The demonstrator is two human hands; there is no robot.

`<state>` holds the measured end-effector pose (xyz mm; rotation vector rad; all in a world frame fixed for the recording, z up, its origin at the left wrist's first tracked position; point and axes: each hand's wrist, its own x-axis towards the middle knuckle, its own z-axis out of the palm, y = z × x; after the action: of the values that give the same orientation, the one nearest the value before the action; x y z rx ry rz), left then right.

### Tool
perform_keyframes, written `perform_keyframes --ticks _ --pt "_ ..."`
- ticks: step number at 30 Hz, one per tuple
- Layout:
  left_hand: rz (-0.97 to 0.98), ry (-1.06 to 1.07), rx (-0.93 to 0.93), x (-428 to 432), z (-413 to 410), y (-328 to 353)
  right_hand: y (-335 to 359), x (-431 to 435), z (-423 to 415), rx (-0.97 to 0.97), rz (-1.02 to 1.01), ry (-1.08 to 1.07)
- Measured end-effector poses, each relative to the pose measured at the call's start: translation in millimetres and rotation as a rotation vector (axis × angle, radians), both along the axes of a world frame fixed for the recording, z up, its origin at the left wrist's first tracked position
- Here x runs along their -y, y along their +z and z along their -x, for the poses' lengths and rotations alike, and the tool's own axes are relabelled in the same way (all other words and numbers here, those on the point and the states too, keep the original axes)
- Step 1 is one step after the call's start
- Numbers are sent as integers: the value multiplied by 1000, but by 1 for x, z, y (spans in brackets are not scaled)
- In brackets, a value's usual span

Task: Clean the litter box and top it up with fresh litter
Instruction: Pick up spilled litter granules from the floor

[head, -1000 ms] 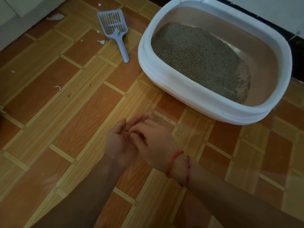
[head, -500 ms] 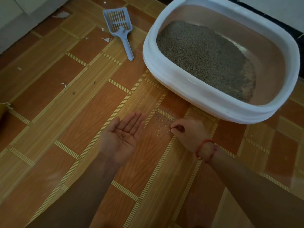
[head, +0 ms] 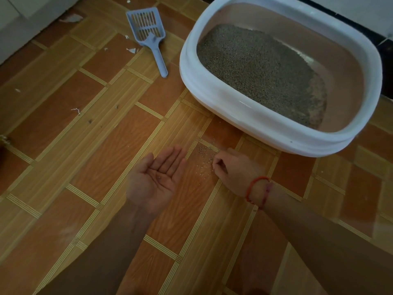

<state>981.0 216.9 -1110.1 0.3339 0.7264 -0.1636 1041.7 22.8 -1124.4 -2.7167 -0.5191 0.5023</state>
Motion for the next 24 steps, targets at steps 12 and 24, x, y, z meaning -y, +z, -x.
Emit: perform_keyframes --ticks 12,24 --pt "46 -97 51 5 1 0 41 -70 43 13 -422 160" --pt "8 32 -22 -8 1 1 5 -10 -11 -39 -40 -17"
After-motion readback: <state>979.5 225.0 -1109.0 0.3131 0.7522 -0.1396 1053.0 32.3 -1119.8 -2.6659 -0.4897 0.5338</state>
